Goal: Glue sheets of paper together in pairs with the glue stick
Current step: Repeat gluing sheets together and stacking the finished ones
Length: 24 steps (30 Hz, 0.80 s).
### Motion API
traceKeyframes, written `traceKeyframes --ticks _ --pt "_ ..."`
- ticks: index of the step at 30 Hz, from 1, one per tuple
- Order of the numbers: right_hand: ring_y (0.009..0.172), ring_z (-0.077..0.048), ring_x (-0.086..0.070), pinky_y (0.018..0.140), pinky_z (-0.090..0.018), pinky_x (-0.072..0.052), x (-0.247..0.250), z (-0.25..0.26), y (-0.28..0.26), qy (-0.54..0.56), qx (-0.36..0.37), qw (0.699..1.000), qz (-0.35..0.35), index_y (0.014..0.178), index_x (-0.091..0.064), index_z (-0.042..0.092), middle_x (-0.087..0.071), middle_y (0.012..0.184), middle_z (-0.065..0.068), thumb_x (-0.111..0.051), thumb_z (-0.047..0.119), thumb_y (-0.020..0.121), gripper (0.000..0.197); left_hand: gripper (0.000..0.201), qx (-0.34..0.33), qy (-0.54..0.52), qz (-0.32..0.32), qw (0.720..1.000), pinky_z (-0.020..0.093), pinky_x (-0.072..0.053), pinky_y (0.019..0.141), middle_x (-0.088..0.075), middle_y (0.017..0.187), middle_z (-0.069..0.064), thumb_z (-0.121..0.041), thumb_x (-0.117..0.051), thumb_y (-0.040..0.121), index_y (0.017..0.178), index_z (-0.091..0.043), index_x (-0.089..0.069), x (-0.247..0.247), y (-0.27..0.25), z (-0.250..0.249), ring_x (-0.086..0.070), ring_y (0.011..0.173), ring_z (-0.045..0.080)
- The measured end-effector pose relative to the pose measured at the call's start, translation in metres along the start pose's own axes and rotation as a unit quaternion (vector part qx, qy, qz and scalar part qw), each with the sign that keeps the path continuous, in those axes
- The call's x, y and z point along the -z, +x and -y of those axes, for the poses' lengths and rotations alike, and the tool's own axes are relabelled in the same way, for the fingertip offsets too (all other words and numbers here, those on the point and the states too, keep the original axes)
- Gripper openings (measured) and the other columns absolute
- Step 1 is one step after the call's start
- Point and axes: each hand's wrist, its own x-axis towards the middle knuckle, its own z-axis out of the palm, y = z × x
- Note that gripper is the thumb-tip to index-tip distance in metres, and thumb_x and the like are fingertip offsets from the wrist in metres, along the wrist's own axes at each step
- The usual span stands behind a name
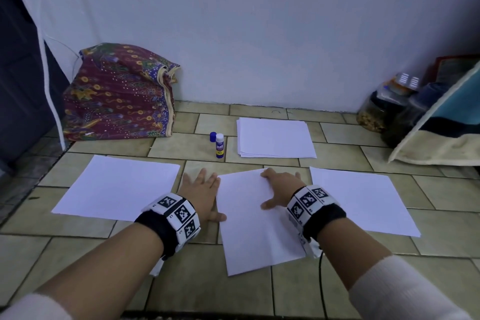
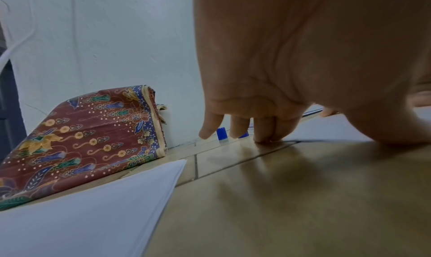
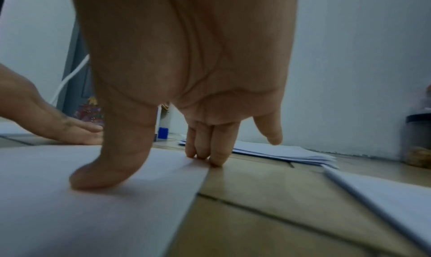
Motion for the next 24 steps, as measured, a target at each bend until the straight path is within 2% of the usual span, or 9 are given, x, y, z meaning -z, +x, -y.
traceKeyframes --ticks 4,6,9,10,12,14,16,19,24 --pt "0.127 -0.025 -0.044 0.112 -0.048 -0.024 0.004 0.006 0.002 -0.036 -0.012 0.999 0.013 0.142 -0.028 0.017 -0.053 0.131 -0.004 -0.075 0.039 0.076 0.084 0.098 -0.005 0.027 -0.004 1.0 0.059 -0.003 0.116 0.009 0.161 -0.002 -0.07 -0.04 0.087 0.154 -0.015 0.005 0.002 -0.003 0.004 0.013 0.148 0.02" --pt "0.127 -0.026 -0.04 0.105 -0.044 -0.033 0.004 0.016 -0.001 -0.096 -0.022 0.995 -0.011 0.137 -0.036 0.015 -0.051 0.131 -0.006 -0.072 0.035 0.081 0.07 0.094 -0.01 0.047 -0.005 0.999 0.06 -0.003 0.115 -0.004 0.162 -0.003 -0.073 -0.038 0.086 0.154 -0.016 -0.007 0.009 -0.005 0.007 0.007 0.148 0.021" --pt "0.126 -0.029 -0.035 0.098 -0.039 -0.035 -0.005 0.032 -0.01 -0.16 -0.029 0.984 -0.068 0.126 -0.049 0.013 -0.042 0.132 -0.01 -0.054 0.02 0.092 0.035 0.072 -0.003 0.058 -0.032 0.998 0.048 -0.023 0.11 -0.05 0.136 0.003 -0.071 -0.037 0.088 0.13 -0.014 -0.051 0.023 -0.014 0.007 -0.031 0.135 0.024" --pt "0.124 -0.029 -0.037 0.097 -0.038 -0.036 -0.009 0.037 -0.012 -0.145 -0.03 0.987 -0.068 0.127 -0.049 0.012 -0.041 0.133 -0.01 -0.049 0.016 0.093 0.033 0.063 -0.004 0.066 -0.052 0.996 0.042 -0.029 0.104 -0.056 0.125 0.003 -0.066 -0.039 0.091 0.119 -0.013 -0.058 0.027 -0.017 0.005 -0.04 0.125 0.022" --pt "0.121 -0.03 -0.041 0.096 -0.037 -0.037 -0.016 0.047 -0.017 -0.107 -0.019 0.993 -0.046 0.129 -0.046 0.012 -0.041 0.133 -0.011 -0.046 0.017 0.095 0.034 0.048 -0.014 0.065 -0.085 0.994 0.036 -0.034 0.098 -0.055 0.122 0.004 -0.054 -0.047 0.094 0.114 -0.013 -0.06 0.028 -0.02 0.004 -0.044 0.118 0.022" --pt "0.123 -0.031 -0.04 0.095 -0.039 -0.038 -0.021 0.056 -0.019 -0.094 0.007 0.995 -0.03 0.131 -0.044 0.012 -0.042 0.133 -0.011 -0.053 0.027 0.094 0.041 0.052 -0.039 0.025 -0.101 0.994 0.036 -0.037 0.098 -0.044 0.134 0.006 -0.05 -0.059 0.089 0.127 -0.014 -0.052 0.019 -0.018 0.005 -0.041 0.124 0.023" --pt "0.126 -0.034 -0.037 0.097 -0.043 -0.038 -0.024 0.066 -0.019 -0.087 0.048 0.995 -0.014 0.134 -0.04 0.013 -0.041 0.135 -0.01 -0.06 0.031 0.09 0.052 0.083 -0.059 -0.017 -0.081 0.995 0.04 -0.032 0.108 -0.018 0.155 0.006 -0.052 -0.066 0.082 0.146 -0.014 -0.028 0.007 -0.011 0.009 -0.023 0.141 0.023" --pt "0.136 -0.038 -0.025 0.103 -0.047 -0.036 -0.03 0.077 -0.015 -0.06 0.078 0.995 0.001 0.143 -0.029 0.013 -0.026 0.149 -0.008 -0.059 0.014 0.09 0.062 0.111 -0.041 -0.03 -0.016 0.999 0.044 -0.014 0.119 0.017 0.159 0.007 -0.06 -0.06 0.083 0.152 -0.005 0.007 -0.007 -0.005 0.014 0.008 0.148 0.019" --pt "0.147 -0.023 0.004 0.115 -0.055 -0.015 -0.028 0.088 -0.003 -0.064 0.091 0.993 0.041 0.152 0.002 0.012 0.007 0.16 -0.001 -0.052 0.006 0.092 0.08 0.11 -0.007 0.003 -0.01 1.0 0.05 -0.007 0.118 0.016 0.159 0.011 -0.073 -0.042 0.084 0.151 -0.004 0.012 -0.015 0.0 0.017 0.012 0.148 0.019"
